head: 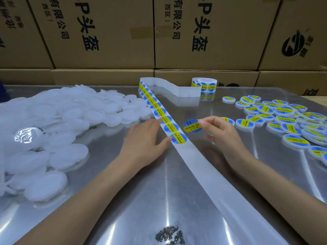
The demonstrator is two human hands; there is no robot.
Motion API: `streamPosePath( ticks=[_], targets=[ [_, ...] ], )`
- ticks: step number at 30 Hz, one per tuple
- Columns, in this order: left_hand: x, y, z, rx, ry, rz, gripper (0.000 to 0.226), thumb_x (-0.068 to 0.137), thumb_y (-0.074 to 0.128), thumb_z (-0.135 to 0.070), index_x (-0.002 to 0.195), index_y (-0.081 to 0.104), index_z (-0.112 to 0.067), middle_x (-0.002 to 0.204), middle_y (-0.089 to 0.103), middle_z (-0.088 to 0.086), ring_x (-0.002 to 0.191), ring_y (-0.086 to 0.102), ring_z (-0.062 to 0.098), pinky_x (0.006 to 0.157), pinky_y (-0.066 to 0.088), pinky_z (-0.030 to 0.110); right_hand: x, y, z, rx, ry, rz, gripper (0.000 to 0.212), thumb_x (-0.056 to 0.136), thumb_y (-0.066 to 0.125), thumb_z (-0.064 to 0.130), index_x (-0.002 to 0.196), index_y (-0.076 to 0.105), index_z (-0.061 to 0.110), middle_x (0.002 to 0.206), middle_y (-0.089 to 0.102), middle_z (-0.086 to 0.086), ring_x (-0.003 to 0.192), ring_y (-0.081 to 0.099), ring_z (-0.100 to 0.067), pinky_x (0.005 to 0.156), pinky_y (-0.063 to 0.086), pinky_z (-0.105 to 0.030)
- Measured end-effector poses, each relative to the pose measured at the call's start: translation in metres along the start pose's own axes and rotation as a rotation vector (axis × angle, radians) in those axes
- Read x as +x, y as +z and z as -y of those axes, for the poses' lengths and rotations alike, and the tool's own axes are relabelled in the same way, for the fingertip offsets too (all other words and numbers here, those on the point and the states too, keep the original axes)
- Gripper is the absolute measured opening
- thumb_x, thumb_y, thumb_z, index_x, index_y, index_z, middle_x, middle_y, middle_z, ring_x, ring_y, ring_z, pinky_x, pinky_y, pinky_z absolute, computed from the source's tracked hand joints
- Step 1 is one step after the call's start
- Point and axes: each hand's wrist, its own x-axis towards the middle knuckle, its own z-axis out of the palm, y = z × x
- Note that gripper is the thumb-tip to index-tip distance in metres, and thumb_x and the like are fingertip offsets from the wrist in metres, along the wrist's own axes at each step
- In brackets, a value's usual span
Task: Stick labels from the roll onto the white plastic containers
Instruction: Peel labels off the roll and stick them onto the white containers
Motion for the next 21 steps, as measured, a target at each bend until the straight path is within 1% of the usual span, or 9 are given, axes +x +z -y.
streamPosePath(
  ticks=[3,5,6,9,11,13,16,18,21],
  targets=[
    [0.001,-0.005,0.016,0.21,-0.269,0.085,0.08,0.075,0.045,-0.076,0.134,0.042,-0.022,0.13,0.049,0.002,0.118,0.048,0.027,0.091,0.039,0.037,0.0,-0.001,-0.003,0.018,0.016,0.016,0.004,0.086,0.066,0.021,0.084,0.069,0.024,0.077,0.07,0.02,0.075,0.06,0.009,0.068,0.046,-0.008],
    [0.001,-0.005,0.021,0.182,-0.4,0.154,0.082,0.071,0.045,-0.081,0.127,0.048,-0.021,0.127,0.051,0.003,0.119,0.048,0.028,0.087,0.04,0.037,0.0,-0.002,-0.004,0.033,0.062,0.013,0.005,0.084,0.067,0.025,0.086,0.071,0.025,0.084,0.072,0.018,0.082,0.061,0.006,0.076,0.047,-0.015],
    [0.001,-0.004,0.023,0.151,-0.405,0.153,0.079,0.072,0.047,-0.079,0.125,0.05,-0.022,0.126,0.051,0.003,0.119,0.048,0.027,0.087,0.04,0.036,0.0,-0.002,-0.004,0.049,0.091,0.014,0.006,0.084,0.067,0.027,0.087,0.072,0.026,0.088,0.072,0.018,0.086,0.062,0.005,0.079,0.047,-0.019],
    [0.002,-0.001,0.02,0.009,-0.278,0.091,0.068,0.079,0.057,-0.063,0.135,0.046,-0.025,0.132,0.048,0.002,0.124,0.045,0.023,0.094,0.04,0.035,-0.002,-0.002,-0.003,0.102,0.136,0.044,0.016,0.075,0.069,0.037,0.086,0.074,0.026,0.096,0.073,0.017,0.092,0.063,0.008,0.082,0.045,-0.024],
    [0.002,0.002,0.015,-0.104,-0.125,0.031,0.075,0.079,0.065,-0.054,0.142,0.036,-0.027,0.134,0.048,0.0,0.125,0.044,0.02,0.099,0.04,0.035,-0.003,-0.001,-0.001,0.125,0.148,0.076,0.025,0.063,0.069,0.045,0.081,0.076,0.03,0.096,0.073,0.015,0.093,0.063,0.007,0.083,0.044,-0.025],
    [0.002,0.004,0.009,-0.232,0.021,-0.032,0.089,0.077,0.071,-0.045,0.149,0.021,-0.028,0.131,0.052,-0.004,0.121,0.046,0.017,0.098,0.038,0.033,-0.005,0.001,0.0,0.142,0.174,0.12,0.026,0.059,0.068,0.047,0.079,0.076,0.033,0.094,0.074,0.013,0.094,0.064,0.006,0.083,0.044,-0.024],
    [0.002,0.004,-0.002,-0.391,0.157,-0.085,0.106,0.074,0.077,-0.034,0.146,-0.001,-0.036,0.127,0.054,-0.008,0.115,0.048,0.014,0.094,0.035,0.021,-0.005,0.003,0.0,0.193,0.244,0.17,0.015,0.068,0.069,0.039,0.077,0.077,0.03,0.092,0.075,0.006,0.093,0.068,-0.001,0.074,0.049,-0.02],
    [0.001,0.005,-0.007,-0.424,0.227,-0.133,0.11,0.073,0.079,-0.03,0.144,-0.004,-0.041,0.122,0.055,-0.013,0.112,0.049,0.012,0.091,0.032,0.015,-0.006,0.005,0.002,0.225,0.275,0.182,0.01,0.073,0.069,0.033,0.074,0.077,0.027,0.091,0.075,0.002,0.089,0.069,-0.005,0.063,0.052,-0.017],
    [0.0,0.006,-0.011,-0.437,0.292,-0.169,0.11,0.073,0.079,-0.029,0.144,-0.005,-0.039,0.122,0.057,-0.011,0.111,0.048,0.007,0.092,0.029,0.006,-0.008,0.005,0.004,0.255,0.314,0.186,0.009,0.078,0.068,0.027,0.077,0.075,0.021,0.092,0.075,-0.001,0.087,0.07,-0.008,0.06,0.053,-0.017]
  ],
)
